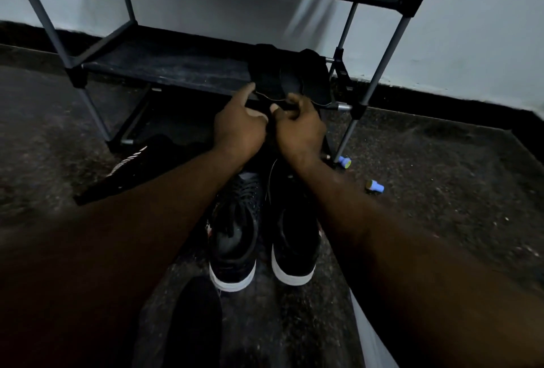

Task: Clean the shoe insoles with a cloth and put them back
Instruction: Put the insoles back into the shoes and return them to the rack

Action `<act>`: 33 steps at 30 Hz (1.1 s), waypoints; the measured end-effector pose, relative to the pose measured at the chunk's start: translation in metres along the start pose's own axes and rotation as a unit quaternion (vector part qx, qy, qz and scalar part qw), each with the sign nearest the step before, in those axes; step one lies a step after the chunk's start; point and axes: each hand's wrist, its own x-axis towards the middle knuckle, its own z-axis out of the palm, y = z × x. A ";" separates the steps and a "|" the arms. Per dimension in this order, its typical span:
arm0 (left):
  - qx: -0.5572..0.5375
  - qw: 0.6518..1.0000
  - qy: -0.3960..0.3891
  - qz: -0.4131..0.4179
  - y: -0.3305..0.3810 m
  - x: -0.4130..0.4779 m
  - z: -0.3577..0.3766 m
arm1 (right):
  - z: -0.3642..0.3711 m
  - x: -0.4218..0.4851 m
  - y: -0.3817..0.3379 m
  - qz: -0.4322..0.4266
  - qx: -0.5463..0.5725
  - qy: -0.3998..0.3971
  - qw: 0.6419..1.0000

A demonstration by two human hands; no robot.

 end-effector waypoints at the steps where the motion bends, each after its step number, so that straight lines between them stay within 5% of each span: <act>1: 0.007 1.000 0.009 0.009 -0.004 -0.012 -0.005 | -0.005 -0.013 -0.001 -0.018 0.000 0.005 1.000; 9: 0.096 0.995 0.021 0.011 -0.042 -0.129 -0.064 | -0.052 -0.162 -0.009 -0.078 0.020 -0.063 0.995; 17: 0.185 0.966 -0.085 -0.161 -0.077 -0.245 -0.107 | -0.094 -0.318 0.029 0.032 -0.166 -0.262 0.950; 24: 0.400 0.892 -0.097 -0.187 -0.088 -0.286 -0.118 | -0.107 -0.388 0.051 0.047 -0.234 -0.332 0.913; 29: 0.413 0.880 -0.086 -0.219 -0.091 -0.288 -0.116 | -0.100 -0.400 0.052 -0.044 -0.311 -0.372 0.874; 33: 0.352 0.893 -0.052 -0.274 -0.099 -0.285 -0.122 | -0.100 -0.402 0.057 -0.049 -0.310 -0.363 0.877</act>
